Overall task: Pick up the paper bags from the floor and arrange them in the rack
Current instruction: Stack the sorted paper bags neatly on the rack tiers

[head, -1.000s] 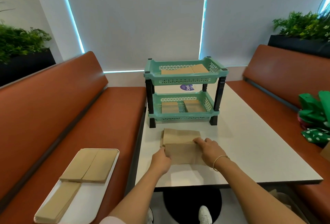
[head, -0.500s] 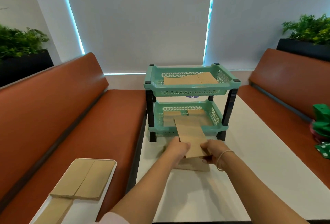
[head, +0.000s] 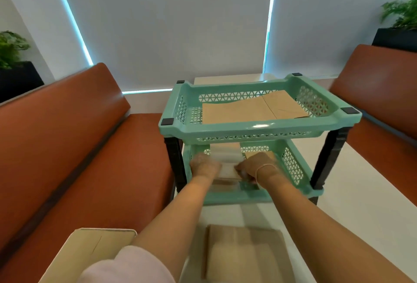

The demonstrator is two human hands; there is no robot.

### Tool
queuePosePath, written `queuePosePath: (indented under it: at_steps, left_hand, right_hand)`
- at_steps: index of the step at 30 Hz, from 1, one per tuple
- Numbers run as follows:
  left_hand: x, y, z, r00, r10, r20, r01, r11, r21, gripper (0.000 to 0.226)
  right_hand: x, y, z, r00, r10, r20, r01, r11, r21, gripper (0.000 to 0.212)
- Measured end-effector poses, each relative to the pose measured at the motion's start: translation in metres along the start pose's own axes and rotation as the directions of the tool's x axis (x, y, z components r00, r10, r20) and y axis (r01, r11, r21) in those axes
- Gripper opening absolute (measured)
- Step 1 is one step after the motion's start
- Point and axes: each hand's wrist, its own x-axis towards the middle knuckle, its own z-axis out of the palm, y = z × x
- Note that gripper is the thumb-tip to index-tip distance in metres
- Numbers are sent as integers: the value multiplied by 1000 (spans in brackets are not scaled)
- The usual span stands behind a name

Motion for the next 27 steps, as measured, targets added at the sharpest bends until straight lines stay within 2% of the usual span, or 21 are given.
queuePosePath:
  at_steps: [3, 5, 9, 11, 18, 21, 27]
  left_hand:
    - [5, -5, 12, 999, -46, 10, 47, 998, -43, 35]
    - [4, -9, 19, 998, -55, 13, 56, 998, -40, 34]
    - [0, -14, 25, 998, -65, 4, 65, 998, -7, 31]
    - [-3, -16, 26, 997, -71, 9, 71, 997, 28, 33]
    - [-2, -17, 24, 992, -98, 76, 95, 995, 44, 35]
    - [0, -19, 23, 994, -95, 60, 92, 995, 43, 38]
    - [2, -21, 22, 997, -77, 29, 75, 995, 59, 34]
  right_hand:
    - [12, 5, 9, 999, -12, -31, 9, 993, -114, 25]
    - [16, 10, 14, 999, -13, -29, 10, 994, -111, 19]
    - [20, 13, 23, 999, -29, -43, 23, 993, -117, 27]
    - [17, 12, 26, 997, -47, -61, 36, 986, -164, 21]
    - [12, 12, 32, 994, -87, -72, 58, 939, -338, 31]
    - [12, 11, 33, 992, -102, -70, 68, 924, -377, 25]
    - [10, 9, 36, 990, -115, -85, 73, 915, -397, 36]
